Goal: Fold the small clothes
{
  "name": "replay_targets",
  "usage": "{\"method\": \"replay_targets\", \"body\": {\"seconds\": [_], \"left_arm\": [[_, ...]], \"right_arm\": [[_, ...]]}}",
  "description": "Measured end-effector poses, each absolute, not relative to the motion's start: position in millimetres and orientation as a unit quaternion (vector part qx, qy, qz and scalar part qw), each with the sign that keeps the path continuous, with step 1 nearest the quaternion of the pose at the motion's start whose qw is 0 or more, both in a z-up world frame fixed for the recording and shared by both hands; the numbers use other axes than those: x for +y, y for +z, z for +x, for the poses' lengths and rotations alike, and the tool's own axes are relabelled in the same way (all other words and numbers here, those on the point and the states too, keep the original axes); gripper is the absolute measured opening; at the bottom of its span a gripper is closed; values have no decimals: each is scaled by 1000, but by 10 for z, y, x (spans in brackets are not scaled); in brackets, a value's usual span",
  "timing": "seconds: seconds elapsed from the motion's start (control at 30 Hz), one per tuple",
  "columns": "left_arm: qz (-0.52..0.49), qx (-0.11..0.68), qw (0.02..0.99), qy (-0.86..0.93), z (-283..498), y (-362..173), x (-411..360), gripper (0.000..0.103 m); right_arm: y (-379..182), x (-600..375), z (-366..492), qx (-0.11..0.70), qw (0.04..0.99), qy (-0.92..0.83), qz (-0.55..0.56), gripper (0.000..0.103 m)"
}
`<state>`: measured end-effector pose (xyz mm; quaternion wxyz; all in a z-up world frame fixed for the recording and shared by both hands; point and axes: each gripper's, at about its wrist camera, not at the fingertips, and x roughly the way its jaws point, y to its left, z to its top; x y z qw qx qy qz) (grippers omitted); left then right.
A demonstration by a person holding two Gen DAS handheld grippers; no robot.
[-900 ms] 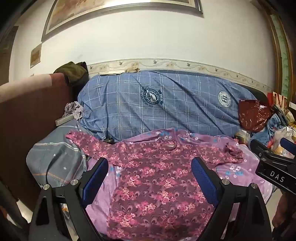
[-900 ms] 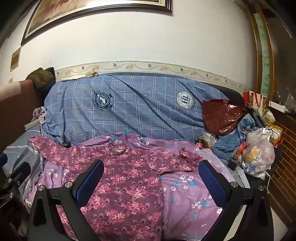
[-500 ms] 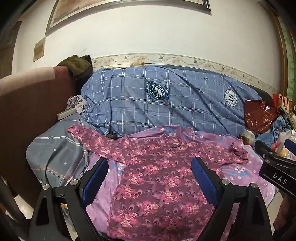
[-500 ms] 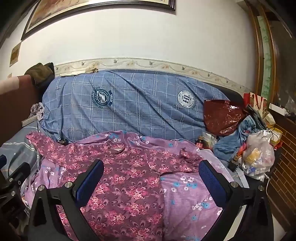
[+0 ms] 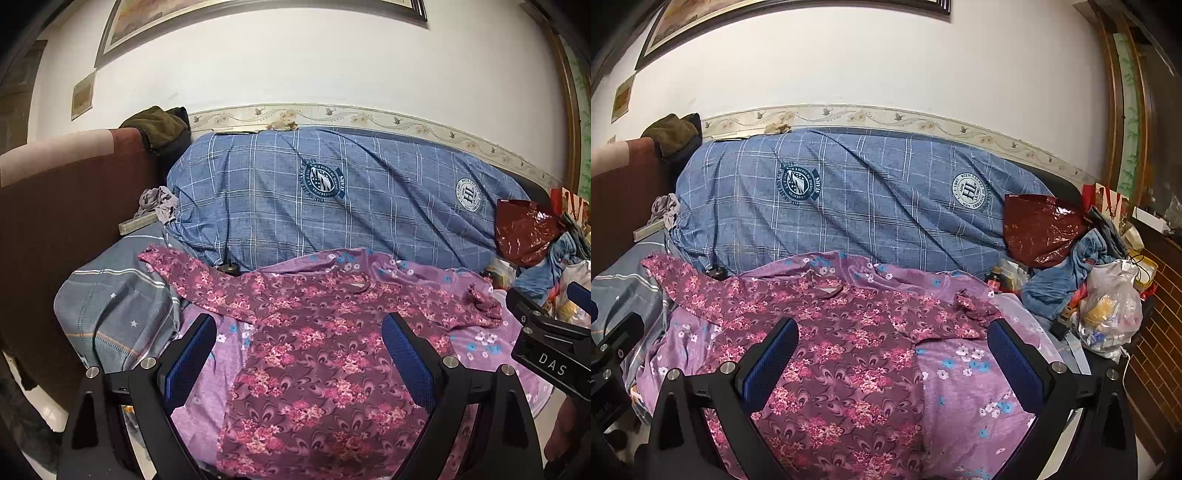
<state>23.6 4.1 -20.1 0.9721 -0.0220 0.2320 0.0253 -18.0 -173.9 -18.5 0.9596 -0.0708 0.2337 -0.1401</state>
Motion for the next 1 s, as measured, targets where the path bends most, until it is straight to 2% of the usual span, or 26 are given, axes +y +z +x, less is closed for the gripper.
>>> {"method": "replay_targets", "body": {"seconds": [1.0], "left_arm": [[-23, 244, 969, 26, 429, -296, 88, 92]], "right_arm": [[-277, -1751, 51, 249, 954, -145, -79, 103]]}}
